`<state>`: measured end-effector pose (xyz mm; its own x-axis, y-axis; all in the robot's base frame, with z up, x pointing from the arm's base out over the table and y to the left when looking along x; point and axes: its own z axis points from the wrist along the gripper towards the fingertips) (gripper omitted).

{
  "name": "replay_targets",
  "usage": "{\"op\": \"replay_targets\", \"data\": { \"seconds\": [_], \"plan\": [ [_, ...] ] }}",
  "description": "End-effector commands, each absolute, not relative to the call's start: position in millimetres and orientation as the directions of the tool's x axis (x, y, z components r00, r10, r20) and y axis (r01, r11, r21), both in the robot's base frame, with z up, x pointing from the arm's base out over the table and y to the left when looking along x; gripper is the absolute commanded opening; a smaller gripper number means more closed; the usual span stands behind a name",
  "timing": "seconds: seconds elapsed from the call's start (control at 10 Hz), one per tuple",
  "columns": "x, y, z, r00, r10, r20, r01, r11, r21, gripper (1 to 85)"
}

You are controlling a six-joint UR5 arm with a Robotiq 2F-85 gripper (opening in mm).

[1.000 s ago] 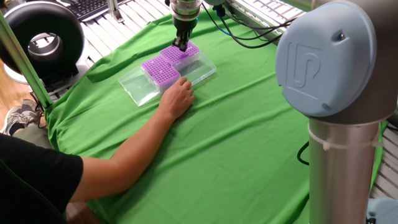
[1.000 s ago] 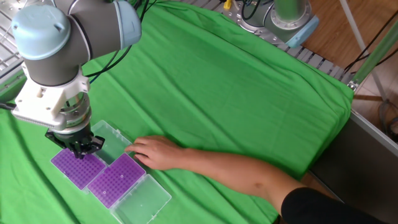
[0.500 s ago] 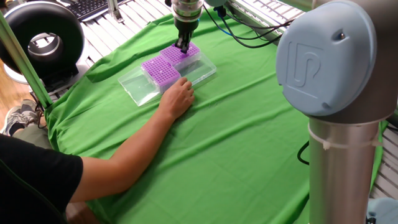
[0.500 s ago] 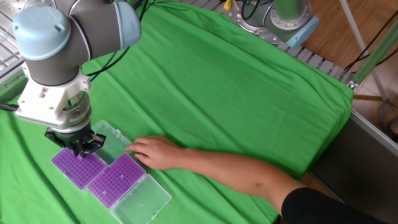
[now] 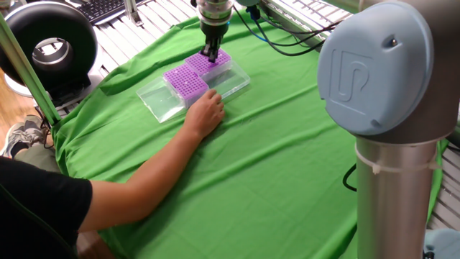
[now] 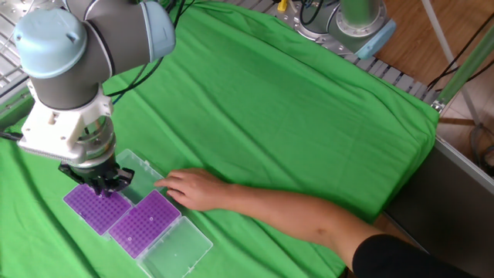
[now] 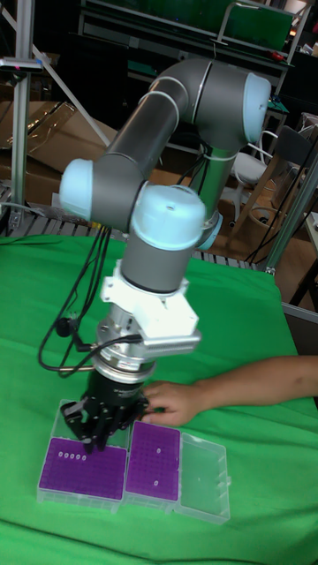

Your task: Insert a small pipette tip into the holder for small pipette tips

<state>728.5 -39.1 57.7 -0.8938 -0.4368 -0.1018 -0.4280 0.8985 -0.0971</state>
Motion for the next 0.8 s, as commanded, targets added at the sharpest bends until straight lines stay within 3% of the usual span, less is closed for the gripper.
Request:
{"op": "replay_targets", "data": {
  "seconds": [0.0,0.7],
  "plan": [
    [722.1,5.3,65.4,-0.944,-0.323,-0.069,-0.321,0.946,-0.039,22.7],
    [708.9,60.4,54.8,-0.978,-0.201,-0.055,-0.202,0.979,0.01,22.3]
  ]
}}
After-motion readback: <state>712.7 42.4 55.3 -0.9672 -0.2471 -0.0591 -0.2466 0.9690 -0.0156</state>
